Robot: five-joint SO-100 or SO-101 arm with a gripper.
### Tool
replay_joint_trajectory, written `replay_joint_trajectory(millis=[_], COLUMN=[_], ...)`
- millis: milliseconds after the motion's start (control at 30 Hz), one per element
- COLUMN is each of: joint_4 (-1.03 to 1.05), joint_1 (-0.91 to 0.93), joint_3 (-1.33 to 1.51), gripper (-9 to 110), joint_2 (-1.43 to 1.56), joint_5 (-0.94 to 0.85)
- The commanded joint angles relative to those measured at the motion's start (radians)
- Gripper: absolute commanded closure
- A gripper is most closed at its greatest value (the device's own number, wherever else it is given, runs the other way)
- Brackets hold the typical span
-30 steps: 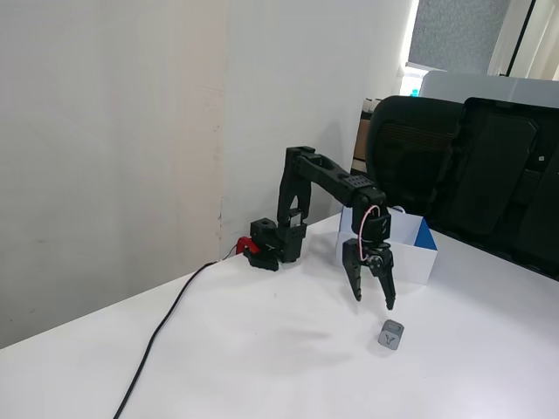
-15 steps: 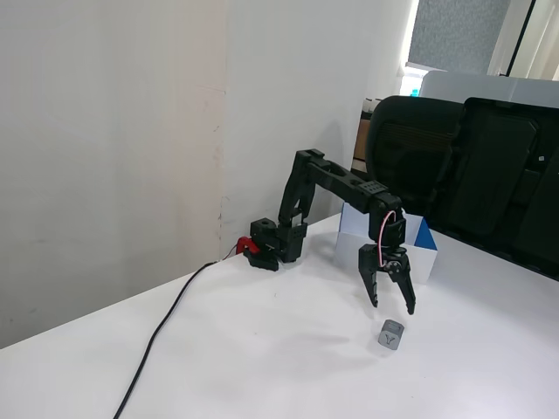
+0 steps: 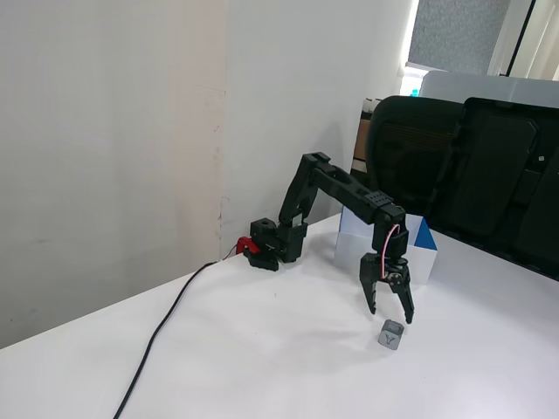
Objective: Grasp the gray block and put it in the box.
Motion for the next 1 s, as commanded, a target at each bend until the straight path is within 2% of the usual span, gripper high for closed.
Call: replay_joint_trajectory(millis=[0, 333, 467, 633, 900, 967], joint_4=[-0.018, -0.025, -0.025, -0.025, -0.025, -0.020], joint_1=[-0.020, -0.069, -0.072, -0.066, -0.066, -0.069], joint_3=[-0.075, -0.118, -0.129, -0.133, -0.140, -0.140], gripper=[71, 71, 78, 77, 100, 101], joint_2=[0.017, -0.041, -0.058, -0.069, -0.092, -0.092], joint_5=[-0.002, -0.011, -0.014, -0.015, -0.017, -0.009])
